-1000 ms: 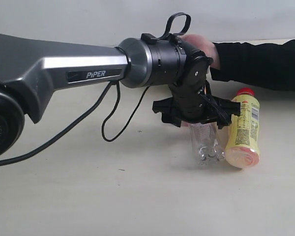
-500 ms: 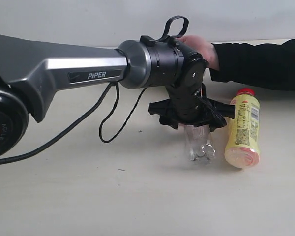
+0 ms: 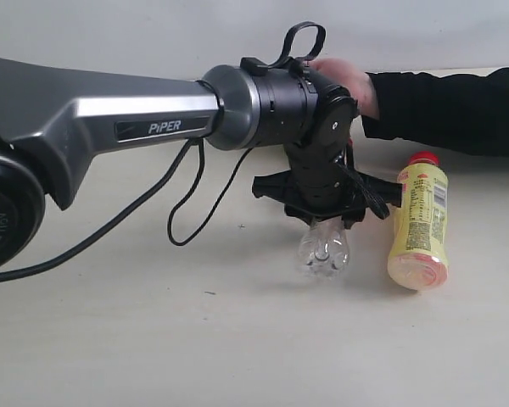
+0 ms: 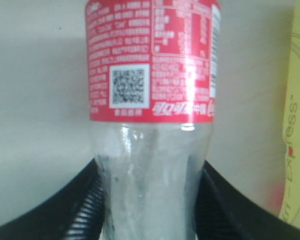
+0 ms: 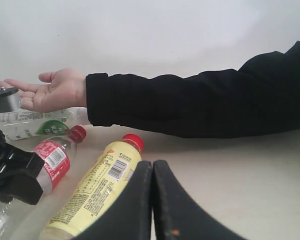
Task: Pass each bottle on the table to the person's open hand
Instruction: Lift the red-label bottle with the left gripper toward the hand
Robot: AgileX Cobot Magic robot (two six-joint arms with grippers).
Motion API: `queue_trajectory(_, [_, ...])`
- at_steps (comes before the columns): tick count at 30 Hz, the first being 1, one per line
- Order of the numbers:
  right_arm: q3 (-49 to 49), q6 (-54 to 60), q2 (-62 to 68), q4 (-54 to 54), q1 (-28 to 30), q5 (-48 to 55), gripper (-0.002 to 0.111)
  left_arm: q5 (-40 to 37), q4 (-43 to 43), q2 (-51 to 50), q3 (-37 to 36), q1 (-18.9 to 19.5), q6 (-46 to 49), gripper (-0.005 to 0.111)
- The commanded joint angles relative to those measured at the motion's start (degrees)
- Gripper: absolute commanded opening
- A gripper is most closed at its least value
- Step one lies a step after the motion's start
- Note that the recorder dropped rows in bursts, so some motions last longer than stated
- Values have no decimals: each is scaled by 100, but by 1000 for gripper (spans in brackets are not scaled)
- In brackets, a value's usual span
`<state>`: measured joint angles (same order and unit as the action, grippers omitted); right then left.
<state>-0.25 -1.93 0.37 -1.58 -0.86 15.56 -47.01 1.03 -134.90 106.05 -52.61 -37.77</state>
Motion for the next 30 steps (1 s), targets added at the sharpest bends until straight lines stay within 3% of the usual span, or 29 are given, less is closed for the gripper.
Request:
queue_trajectory(1, [25, 27, -37, 5, 30, -21, 0, -386, 14, 53, 7, 13, 170, 0])
queue_trajectory(16, [25, 27, -37, 5, 30, -21, 0, -1411, 1, 735, 7, 3, 900, 0])
queue_trajectory(30, [25, 27, -37, 5, 30, -21, 0, -1385, -12, 1633, 7, -8, 1075, 0])
